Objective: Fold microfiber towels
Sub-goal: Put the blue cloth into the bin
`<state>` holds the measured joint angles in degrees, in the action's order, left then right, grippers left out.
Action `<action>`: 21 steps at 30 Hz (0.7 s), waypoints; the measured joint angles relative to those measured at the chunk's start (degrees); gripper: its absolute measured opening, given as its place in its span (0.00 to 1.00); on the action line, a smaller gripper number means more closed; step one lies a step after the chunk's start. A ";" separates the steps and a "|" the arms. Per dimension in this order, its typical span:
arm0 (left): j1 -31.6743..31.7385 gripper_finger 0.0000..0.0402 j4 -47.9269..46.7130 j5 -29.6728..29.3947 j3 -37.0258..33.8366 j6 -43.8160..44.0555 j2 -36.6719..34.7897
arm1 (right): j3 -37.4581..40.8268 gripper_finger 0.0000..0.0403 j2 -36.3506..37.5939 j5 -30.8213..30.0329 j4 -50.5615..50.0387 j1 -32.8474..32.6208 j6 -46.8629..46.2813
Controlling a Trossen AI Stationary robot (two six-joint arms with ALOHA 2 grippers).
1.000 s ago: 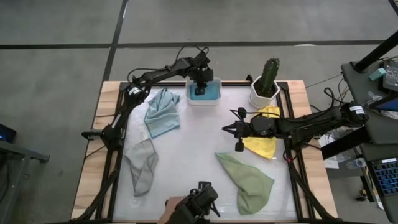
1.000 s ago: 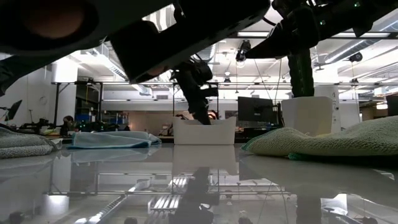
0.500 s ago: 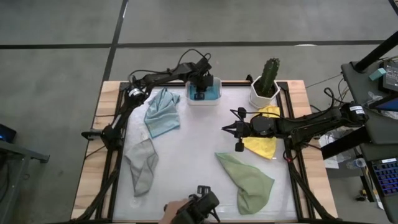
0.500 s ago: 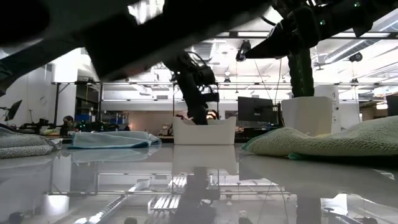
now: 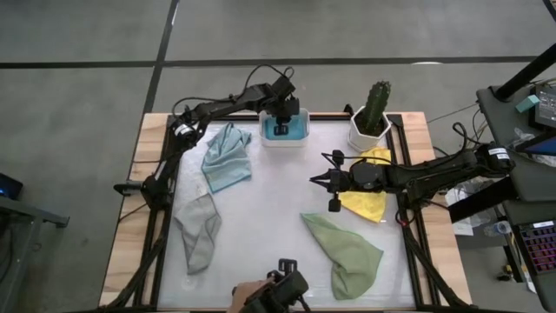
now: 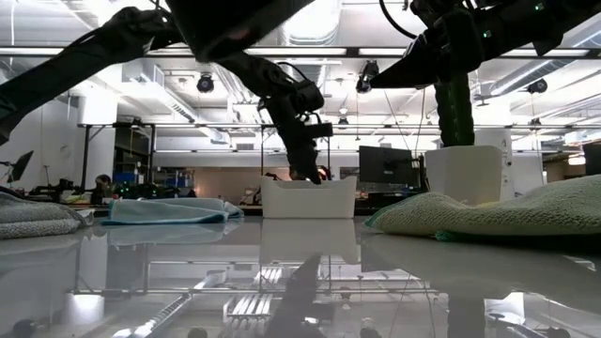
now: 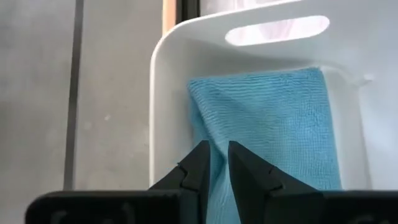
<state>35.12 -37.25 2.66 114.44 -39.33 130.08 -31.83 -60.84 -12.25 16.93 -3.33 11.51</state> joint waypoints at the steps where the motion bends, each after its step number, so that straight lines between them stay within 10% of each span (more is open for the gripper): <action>1: -0.21 0.11 0.98 0.00 -0.74 0.00 0.00 | 0.00 0.02 0.00 0.00 0.00 0.00 -0.02; 21: -1.46 0.11 7.72 -3.44 -6.10 2.99 -0.02 | 0.00 0.02 0.00 0.00 -0.04 -0.02 0.06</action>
<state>33.65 -29.53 -0.78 108.35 -36.34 130.06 -31.83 -60.84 -12.25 16.88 -3.36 11.57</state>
